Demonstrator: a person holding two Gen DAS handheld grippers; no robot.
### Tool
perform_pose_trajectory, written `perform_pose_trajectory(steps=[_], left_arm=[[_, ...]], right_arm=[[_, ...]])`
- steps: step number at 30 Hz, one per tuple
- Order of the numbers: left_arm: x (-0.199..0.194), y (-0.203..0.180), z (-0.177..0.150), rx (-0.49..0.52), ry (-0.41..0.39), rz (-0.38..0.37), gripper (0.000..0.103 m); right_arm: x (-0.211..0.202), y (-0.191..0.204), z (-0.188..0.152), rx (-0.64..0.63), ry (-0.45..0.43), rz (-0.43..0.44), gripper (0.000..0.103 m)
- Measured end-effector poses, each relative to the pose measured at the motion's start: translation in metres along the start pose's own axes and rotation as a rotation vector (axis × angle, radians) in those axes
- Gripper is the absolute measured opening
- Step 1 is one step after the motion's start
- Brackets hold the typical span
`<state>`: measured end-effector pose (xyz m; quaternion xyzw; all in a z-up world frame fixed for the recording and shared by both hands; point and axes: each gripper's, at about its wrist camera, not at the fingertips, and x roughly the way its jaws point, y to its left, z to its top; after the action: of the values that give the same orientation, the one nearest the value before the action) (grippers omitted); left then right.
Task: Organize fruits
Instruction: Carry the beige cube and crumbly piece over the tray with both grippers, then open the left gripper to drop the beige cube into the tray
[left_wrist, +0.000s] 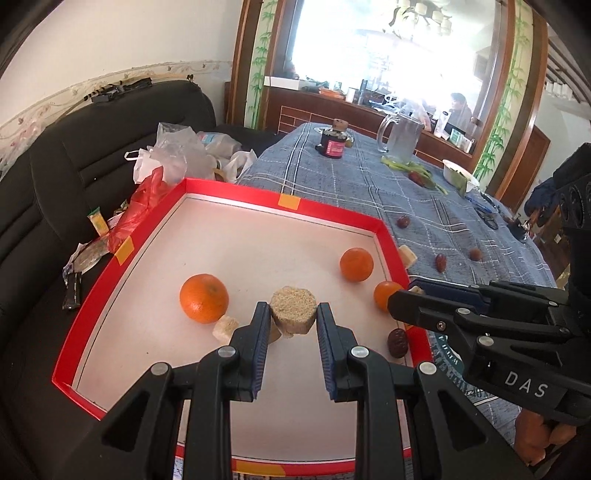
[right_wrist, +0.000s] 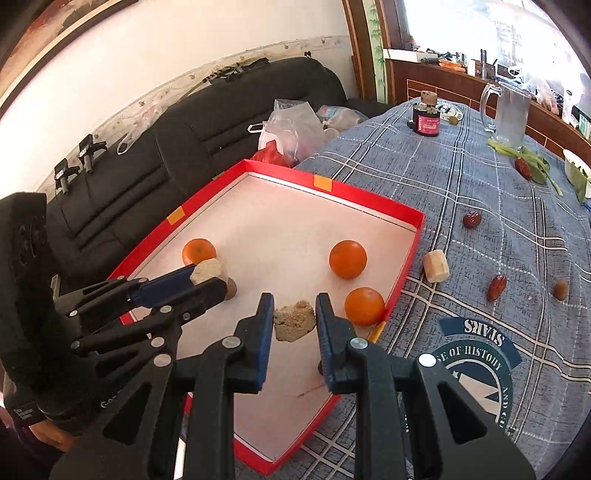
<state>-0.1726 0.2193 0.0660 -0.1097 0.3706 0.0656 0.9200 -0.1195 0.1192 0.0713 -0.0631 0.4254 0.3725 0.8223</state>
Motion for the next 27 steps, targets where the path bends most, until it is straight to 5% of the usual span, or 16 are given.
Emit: perform_pose_trajectory(steps=[27], left_arm=[[0.013, 0.003, -0.007, -0.003, 0.052, 0.01, 0.025]], right_arm=[[0.027, -0.007, -0.009, 0.03, 0.072, 0.003, 0.025]])
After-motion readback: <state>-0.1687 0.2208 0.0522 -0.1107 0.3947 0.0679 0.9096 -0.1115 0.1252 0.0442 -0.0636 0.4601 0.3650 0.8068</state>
